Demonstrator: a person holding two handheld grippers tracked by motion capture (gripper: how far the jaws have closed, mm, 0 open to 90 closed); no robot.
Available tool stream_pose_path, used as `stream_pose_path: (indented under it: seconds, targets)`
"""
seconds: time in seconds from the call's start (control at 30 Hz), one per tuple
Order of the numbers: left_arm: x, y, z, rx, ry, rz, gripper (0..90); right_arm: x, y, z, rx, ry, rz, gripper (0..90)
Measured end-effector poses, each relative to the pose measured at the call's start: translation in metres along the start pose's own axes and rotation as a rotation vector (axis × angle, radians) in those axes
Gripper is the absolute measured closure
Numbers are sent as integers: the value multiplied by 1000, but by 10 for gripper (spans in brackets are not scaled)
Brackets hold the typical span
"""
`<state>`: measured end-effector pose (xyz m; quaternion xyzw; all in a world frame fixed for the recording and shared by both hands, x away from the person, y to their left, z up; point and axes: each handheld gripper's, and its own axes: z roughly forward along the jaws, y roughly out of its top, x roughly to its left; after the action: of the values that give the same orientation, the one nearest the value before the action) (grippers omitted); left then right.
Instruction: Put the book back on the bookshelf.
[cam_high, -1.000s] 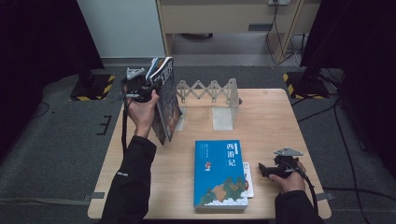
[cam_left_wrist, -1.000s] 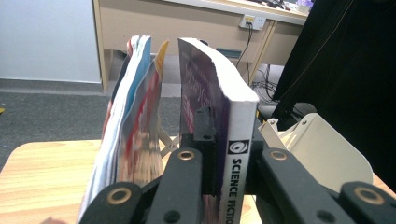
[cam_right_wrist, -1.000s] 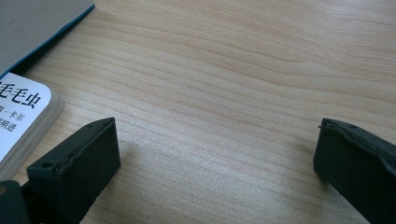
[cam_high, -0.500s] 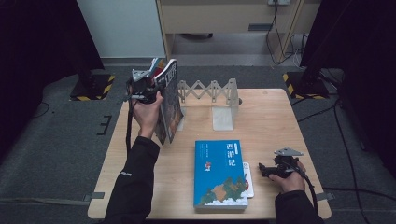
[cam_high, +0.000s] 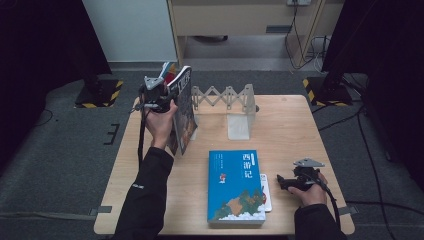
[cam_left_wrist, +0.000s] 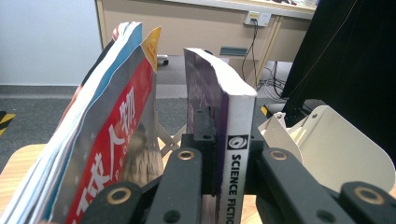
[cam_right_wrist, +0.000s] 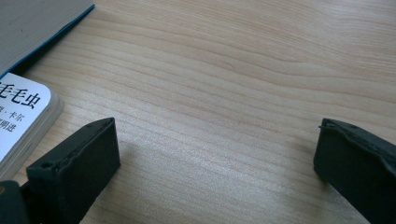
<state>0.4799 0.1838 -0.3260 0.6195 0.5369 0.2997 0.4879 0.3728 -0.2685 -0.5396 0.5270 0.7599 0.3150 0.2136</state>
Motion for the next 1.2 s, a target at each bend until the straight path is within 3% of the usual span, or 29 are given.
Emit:
stream_pose_path:
  seconds: [0.2, 0.47, 0.87, 1.03, 1.2]
  targets:
    - [-2, -6, -5, -3, -4, 7, 818, 0, 0, 0, 1, 0, 2, 5]
    - [0, -16, -17, 45, -11, 50, 816, 0, 0, 0, 1, 0, 2, 5]
    - [17, -29, -38, 100, -38, 65, 816, 0, 0, 0, 1, 0, 2, 5]
    - [21, -31, -44, 126, -42, 85, 814, 0, 0, 0, 1, 0, 2, 5]
    - [25, -30, -46, 159, -43, 80, 806, 0, 0, 0, 1, 0, 2, 5]
